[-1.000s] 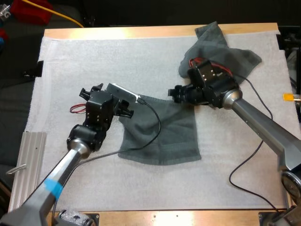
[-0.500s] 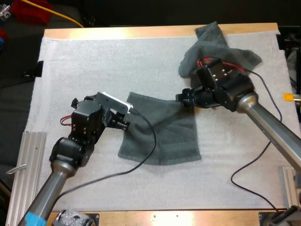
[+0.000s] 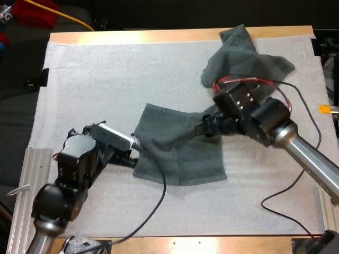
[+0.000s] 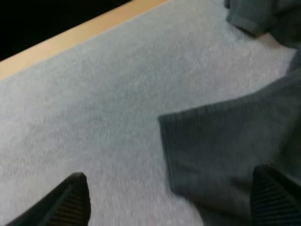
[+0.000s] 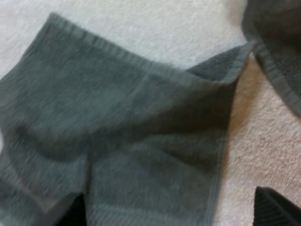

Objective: Pick towel from pile, fold and stack

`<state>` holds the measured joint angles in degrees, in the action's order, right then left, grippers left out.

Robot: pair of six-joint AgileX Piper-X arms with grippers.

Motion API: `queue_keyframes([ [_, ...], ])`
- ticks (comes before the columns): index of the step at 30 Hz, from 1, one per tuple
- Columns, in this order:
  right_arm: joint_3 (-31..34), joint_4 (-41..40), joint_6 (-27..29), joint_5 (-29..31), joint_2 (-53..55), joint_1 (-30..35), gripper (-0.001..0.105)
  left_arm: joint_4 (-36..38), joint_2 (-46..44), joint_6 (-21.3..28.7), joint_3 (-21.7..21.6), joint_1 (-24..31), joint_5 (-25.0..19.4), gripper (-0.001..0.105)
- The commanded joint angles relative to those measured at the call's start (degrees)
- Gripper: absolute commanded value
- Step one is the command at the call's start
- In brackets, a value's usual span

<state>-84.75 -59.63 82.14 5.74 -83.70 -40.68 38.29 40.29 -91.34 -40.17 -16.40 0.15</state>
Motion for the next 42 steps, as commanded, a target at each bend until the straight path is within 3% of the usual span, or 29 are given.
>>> queue_keyframes([
  [1,-0.4,-1.7,0.3,1.5,1.5,-0.8,0.069,2.6,-1.3,-0.7,-0.3,0.0,1.2,0.068],
  [6,0.1,-5.0,-0.6,4.6,4.4,-3.2,0.069,8.4,-5.6,-1.7,-0.3,0.0,7.6,0.068],
  [14,5.8,-6.3,-5.0,4.6,12.4,-3.6,0.069,14.3,-10.4,-3.3,-0.3,0.0,12.1,0.068],
  [19,10.5,-6.3,-7.4,4.5,18.0,-3.6,0.069,19.1,-10.8,-3.3,-0.3,0.0,12.6,0.068],
  [23,14.6,-6.3,-9.3,4.4,23.0,-3.6,0.069,22.1,-10.8,-3.3,-0.3,0.0,16.1,0.068],
  [42,28.0,-6.1,-16.2,3.2,37.4,-3.6,0.069,32.7,-10.8,-4.4,-0.3,0.0,14.5,0.068],
])
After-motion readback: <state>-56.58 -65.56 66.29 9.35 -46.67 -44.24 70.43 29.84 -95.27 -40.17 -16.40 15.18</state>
